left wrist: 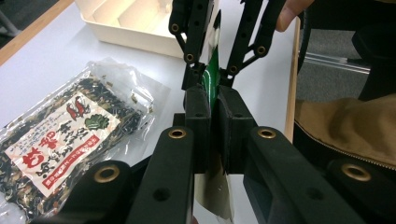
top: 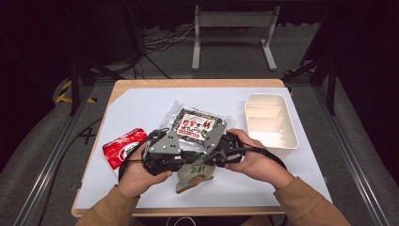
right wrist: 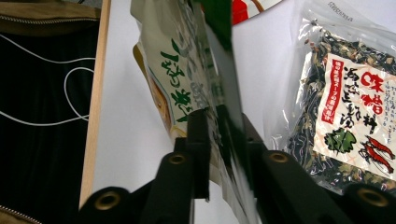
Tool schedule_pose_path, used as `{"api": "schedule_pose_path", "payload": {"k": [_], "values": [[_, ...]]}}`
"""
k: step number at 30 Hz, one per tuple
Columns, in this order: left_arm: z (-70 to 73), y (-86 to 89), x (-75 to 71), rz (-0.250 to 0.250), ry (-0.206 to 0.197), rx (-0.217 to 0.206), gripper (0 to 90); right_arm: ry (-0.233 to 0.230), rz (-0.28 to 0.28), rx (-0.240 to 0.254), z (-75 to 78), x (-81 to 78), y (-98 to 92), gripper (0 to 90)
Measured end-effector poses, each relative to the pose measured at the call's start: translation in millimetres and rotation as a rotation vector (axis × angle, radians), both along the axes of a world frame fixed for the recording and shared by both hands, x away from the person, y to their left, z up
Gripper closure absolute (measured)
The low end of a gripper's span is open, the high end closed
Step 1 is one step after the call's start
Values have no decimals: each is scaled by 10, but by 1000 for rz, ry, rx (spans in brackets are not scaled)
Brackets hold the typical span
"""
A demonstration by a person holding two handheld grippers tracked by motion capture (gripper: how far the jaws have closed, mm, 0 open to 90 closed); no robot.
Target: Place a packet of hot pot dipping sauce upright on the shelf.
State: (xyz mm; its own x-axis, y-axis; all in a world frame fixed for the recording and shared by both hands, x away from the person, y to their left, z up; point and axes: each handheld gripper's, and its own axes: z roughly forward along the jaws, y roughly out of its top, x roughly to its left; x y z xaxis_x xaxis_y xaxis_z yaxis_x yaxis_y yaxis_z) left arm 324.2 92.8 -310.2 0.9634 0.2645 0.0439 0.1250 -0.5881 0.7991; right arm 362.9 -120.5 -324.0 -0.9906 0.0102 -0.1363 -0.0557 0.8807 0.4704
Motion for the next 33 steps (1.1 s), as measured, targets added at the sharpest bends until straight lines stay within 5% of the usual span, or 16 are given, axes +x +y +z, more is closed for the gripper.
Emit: {"api": "schedule_pose_path", "payload": {"k": [12,17,22,33], "values": [[-1,31,23,6,13,-29,813,4,7,-6,46,-20,-1,890],[-8,47,38,8,11,-58,694,7,-1,-22,112,-22,-22,892],[18,160,89,10,66,-152,563,11,-25,-44,143,-1,-82,892],[31,307,103,62,34,-181,329,-26,-76,-48,430,69,-282,891]]}}
